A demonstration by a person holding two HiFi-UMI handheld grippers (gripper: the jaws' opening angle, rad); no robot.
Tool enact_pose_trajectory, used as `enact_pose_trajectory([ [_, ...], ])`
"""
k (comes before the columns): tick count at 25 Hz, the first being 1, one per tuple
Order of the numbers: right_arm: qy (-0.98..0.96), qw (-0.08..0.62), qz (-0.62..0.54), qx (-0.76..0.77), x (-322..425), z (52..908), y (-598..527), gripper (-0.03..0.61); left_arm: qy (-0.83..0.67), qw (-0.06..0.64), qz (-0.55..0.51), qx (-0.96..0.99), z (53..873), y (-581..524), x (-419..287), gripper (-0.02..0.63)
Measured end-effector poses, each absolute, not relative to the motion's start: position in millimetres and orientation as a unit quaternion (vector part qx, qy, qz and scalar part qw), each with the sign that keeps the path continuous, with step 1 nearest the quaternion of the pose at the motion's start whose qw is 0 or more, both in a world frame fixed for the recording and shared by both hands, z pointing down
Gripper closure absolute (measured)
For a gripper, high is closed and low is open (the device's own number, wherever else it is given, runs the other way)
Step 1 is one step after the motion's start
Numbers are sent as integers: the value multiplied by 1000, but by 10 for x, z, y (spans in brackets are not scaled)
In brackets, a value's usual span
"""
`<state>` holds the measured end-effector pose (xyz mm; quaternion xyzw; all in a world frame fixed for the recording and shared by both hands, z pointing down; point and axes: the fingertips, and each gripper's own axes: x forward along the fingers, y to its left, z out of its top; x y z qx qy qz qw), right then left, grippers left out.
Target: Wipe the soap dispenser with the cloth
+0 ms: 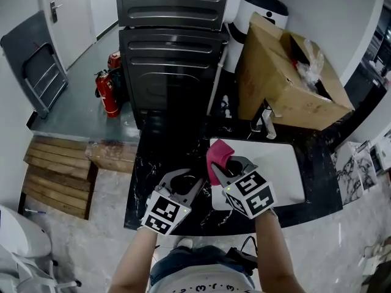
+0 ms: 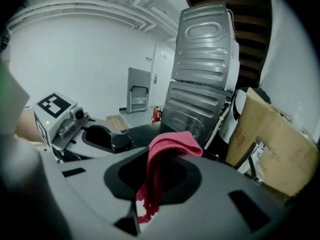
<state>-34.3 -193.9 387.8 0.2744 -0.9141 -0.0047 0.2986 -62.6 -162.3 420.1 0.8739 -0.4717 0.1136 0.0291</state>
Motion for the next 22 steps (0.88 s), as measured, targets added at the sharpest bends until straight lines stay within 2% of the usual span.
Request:
enact_pose_trajectory([
  [6, -912, 245, 41, 327, -34, 3969, -1910, 531, -469, 79, 64, 877, 4197, -1646, -677, 511],
  [11, -902, 222, 76, 362, 86, 4081, -1906, 531, -493, 185, -50, 849, 4171, -1758, -1006, 514],
  [16, -913, 195, 105, 344, -125, 4116, -1722, 531, -509, 276, -158, 800, 4235, -1803, -1388, 514],
  [22, -928, 164, 144, 302, -521, 4177, -1550, 531, -513, 297, -187, 783, 4297, -1825, -1523, 514],
])
